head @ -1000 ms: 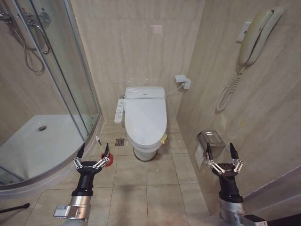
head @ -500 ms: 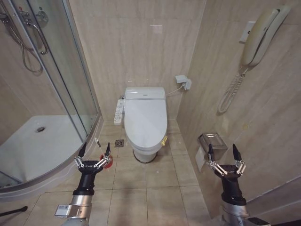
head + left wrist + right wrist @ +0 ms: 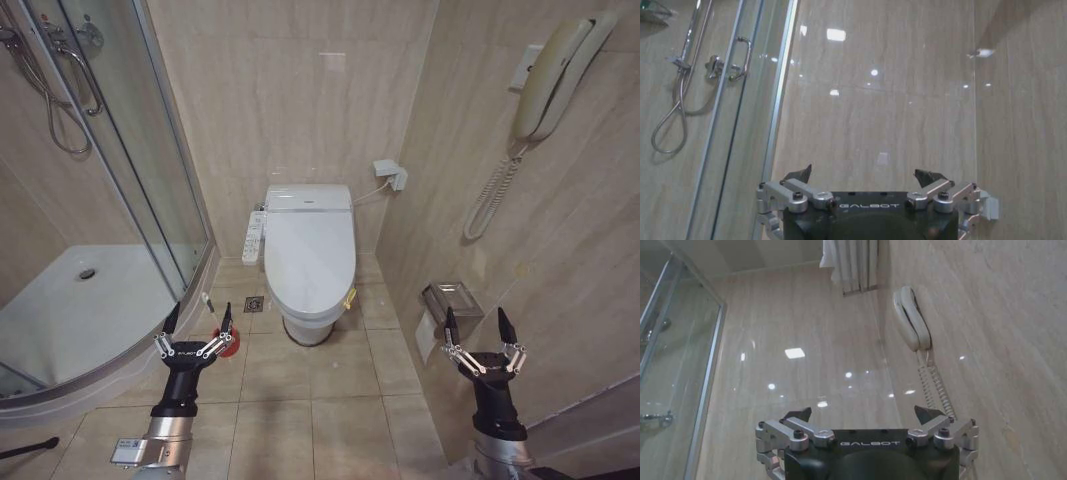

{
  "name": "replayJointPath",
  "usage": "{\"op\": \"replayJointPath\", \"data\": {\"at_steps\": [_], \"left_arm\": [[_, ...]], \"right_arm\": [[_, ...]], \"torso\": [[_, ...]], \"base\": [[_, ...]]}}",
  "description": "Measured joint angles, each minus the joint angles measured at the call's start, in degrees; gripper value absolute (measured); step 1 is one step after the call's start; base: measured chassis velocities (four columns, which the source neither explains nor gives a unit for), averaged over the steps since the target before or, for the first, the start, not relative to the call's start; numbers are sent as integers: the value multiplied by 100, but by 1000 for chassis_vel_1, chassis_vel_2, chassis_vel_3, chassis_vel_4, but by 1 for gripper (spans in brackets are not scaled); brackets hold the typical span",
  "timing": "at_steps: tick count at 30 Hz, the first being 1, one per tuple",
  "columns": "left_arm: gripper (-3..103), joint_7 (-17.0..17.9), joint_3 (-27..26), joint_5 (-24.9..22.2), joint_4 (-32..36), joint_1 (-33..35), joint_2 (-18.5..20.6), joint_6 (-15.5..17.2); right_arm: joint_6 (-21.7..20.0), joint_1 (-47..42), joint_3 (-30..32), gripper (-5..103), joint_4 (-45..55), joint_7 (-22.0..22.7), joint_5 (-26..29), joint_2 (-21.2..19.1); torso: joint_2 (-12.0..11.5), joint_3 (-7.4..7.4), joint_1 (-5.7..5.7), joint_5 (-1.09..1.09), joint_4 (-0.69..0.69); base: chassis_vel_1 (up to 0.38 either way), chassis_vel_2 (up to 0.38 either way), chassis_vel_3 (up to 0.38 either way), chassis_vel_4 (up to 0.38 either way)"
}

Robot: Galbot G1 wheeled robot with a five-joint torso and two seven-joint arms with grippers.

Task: Open the toilet lid, clean the toilet bowl with a toilet brush, close the toilet lid, and flush.

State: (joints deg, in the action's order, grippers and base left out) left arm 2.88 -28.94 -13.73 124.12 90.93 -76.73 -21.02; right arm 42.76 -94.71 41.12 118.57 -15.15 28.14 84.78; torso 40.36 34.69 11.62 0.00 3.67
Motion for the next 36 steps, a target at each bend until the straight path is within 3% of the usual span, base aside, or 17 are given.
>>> {"op": "replayJointPath", "data": {"at_steps": [21,36], "left_arm": [[100,-19,55,210,-147,-76,-120,-32],[100,-9,15,165,-244,-104,-48,-237]], "right_arm": [[5,-112,165,100,57,15,27,3],[27,-104,164,100,-8,13,10,102]], "torso": [[0,0,1,0,0],[0,0,1,0,0]], "base": [[0,0,0,0],[0,0,0,0]]}}
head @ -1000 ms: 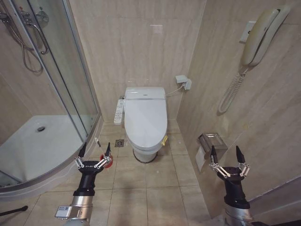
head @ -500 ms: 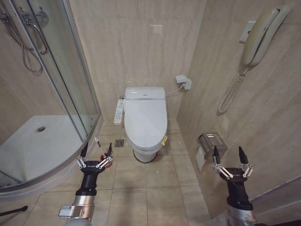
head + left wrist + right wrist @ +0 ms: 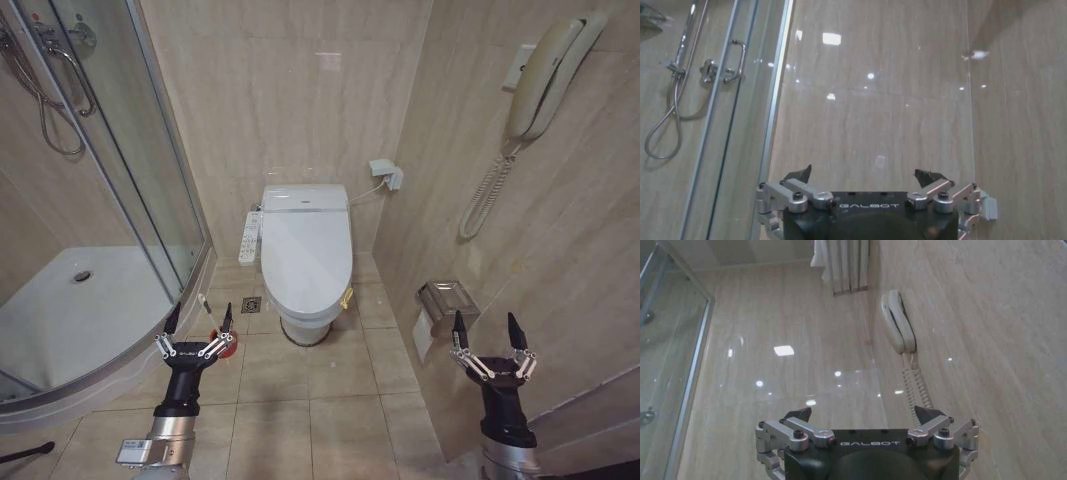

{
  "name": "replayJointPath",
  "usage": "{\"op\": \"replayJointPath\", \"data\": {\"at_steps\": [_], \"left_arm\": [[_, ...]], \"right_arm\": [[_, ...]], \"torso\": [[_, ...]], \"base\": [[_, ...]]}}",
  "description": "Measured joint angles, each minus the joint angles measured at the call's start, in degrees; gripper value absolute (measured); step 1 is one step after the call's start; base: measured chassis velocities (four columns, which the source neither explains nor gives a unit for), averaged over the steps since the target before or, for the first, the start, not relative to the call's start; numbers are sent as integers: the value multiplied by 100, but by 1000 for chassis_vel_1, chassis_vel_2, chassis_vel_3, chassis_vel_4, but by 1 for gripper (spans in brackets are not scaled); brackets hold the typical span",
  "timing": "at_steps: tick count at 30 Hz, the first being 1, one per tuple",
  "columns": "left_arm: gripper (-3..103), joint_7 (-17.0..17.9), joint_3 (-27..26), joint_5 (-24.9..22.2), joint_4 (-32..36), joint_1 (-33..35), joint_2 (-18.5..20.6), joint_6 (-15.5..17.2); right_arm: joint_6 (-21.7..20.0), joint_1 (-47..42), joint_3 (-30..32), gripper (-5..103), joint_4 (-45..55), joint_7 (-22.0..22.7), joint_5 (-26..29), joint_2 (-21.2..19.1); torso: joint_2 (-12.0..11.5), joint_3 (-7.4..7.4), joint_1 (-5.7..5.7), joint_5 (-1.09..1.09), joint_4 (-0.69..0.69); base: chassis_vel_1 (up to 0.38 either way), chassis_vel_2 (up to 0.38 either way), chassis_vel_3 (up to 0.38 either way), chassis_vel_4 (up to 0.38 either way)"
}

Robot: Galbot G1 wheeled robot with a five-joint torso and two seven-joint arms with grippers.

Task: Open the toilet lid, clean the toilet bowl with a toilet brush, close the toilet lid, and flush.

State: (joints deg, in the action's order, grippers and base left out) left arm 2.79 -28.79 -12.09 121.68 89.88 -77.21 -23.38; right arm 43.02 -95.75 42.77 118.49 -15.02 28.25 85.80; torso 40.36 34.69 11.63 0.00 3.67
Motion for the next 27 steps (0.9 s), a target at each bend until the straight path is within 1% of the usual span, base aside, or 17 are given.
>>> {"op": "replayJointPath", "data": {"at_steps": [7,16,19,20,23,25,27], "left_arm": [[100,23,76,1,-101,-124,-46,-29],[100,1,123,-90,-25,-116,-117,-46],[100,-54,171,-105,30,-111,-160,30],[100,-54,171,-105,30,-111,-160,30],[100,-64,200,-73,-211,-197,-185,91],[100,-63,199,-61,-307,-236,-189,135],[100,-45,196,-79,-381,-256,-179,273]], "right_arm": [[50,10,59,100,-125,4,15,-23],[52,-10,158,100,-187,66,66,-91],[-57,-61,98,100,-177,414,-107,-118],[-57,-61,98,100,-177,414,-107,-118],[-230,-108,54,100,-357,715,-334,-166],[-268,-102,47,100,-436,786,-382,-183],[-337,-99,49,100,-555,851,-464,-203]], "torso": [[0,0,0,0,0],[0,0,0,-1,0],[0,0,0,-1,0],[0,0,0,-1,0],[0,0,-1,0,0],[0,0,-1,-1,0],[0,0,-1,-1,0]], "base": [[0,0,0,0],[0,0,0,0],[0,0,0,0],[0,0,0,0],[0,0,0,0],[0,0,0,0],[0,0,0,0]]}}
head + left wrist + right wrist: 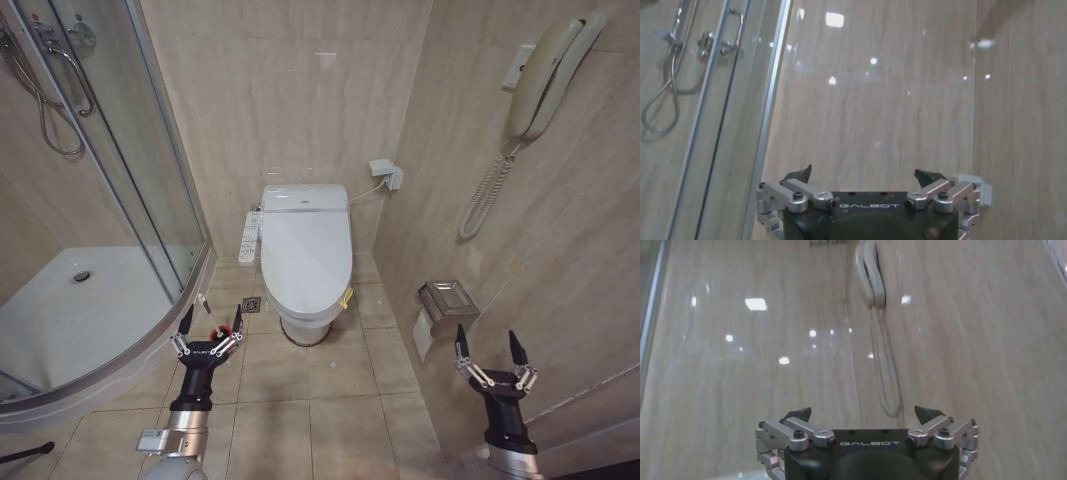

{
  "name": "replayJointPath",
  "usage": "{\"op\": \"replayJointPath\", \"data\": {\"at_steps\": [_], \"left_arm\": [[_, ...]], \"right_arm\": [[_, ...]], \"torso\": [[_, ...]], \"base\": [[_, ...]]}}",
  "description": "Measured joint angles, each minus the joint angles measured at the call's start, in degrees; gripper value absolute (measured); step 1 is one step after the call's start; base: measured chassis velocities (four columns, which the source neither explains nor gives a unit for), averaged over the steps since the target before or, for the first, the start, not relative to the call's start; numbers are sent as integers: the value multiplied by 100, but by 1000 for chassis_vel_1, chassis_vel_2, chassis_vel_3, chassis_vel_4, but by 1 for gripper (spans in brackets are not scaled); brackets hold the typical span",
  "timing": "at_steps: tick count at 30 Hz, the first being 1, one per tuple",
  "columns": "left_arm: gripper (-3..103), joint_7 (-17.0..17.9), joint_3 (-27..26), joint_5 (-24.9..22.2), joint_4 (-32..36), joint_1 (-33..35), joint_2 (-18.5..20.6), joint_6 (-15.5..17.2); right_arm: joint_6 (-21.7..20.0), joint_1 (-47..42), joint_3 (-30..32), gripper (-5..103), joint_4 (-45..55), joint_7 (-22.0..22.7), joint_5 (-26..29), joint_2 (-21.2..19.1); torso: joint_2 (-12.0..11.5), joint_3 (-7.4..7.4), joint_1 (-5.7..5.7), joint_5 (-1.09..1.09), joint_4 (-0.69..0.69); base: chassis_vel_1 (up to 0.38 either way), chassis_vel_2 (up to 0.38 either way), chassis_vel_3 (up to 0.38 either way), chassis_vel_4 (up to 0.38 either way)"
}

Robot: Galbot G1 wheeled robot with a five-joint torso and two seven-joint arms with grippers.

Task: Open the toilet lid, clean the toilet bowl with a toilet brush, close the toilet lid, and flush.

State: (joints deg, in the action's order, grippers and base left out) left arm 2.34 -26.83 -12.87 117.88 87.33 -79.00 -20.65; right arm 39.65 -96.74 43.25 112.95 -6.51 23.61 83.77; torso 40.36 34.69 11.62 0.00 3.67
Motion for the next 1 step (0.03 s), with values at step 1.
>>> {"op": "replayJointPath", "data": {"at_steps": [1], "left_arm": [[100,0,0,0,0,0,0,0]], "right_arm": [[0,0,0,100,0,0,0,0]], "torso": [[0,0,0,0,0]], "base": [[0,0,0,0]]}}
